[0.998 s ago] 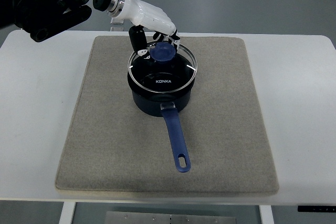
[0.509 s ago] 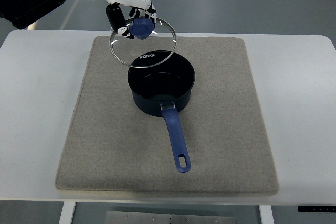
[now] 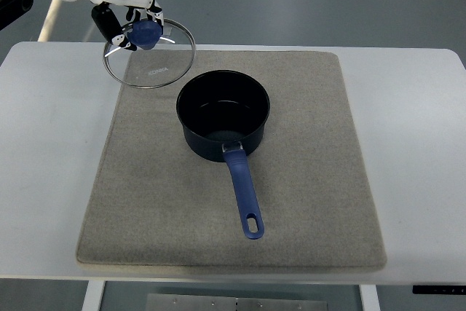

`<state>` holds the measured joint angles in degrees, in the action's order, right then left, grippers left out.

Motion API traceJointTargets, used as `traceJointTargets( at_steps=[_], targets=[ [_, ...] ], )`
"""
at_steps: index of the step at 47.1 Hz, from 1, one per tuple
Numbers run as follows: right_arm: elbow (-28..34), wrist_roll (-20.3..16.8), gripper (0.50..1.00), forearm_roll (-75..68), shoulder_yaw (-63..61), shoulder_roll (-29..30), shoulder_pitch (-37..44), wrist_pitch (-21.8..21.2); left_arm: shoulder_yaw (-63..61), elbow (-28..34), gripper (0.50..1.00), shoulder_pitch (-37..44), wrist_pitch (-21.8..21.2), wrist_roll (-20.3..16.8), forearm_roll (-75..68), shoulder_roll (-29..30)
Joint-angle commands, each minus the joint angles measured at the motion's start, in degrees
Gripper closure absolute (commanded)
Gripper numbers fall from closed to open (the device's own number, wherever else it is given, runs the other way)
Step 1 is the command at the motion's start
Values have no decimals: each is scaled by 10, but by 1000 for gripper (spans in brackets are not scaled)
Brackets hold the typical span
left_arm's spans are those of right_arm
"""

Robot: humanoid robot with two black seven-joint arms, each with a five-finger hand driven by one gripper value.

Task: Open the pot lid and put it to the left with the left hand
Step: 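Move the lid beside the saucepan and lower it onto the mat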

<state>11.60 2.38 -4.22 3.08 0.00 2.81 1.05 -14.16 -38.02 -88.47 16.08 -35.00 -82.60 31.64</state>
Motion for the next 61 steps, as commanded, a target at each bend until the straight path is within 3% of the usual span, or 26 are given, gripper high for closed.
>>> traceJointTargets(
  at_steps=[1, 61],
  targets=[
    [0, 0, 585, 0, 0, 0, 0, 0, 0, -7, 1000, 14, -6, 0, -1, 11],
    [0, 0, 585, 0, 0, 0, 0, 0, 3, -7, 1000, 121, -73, 0, -8, -14]
  ],
)
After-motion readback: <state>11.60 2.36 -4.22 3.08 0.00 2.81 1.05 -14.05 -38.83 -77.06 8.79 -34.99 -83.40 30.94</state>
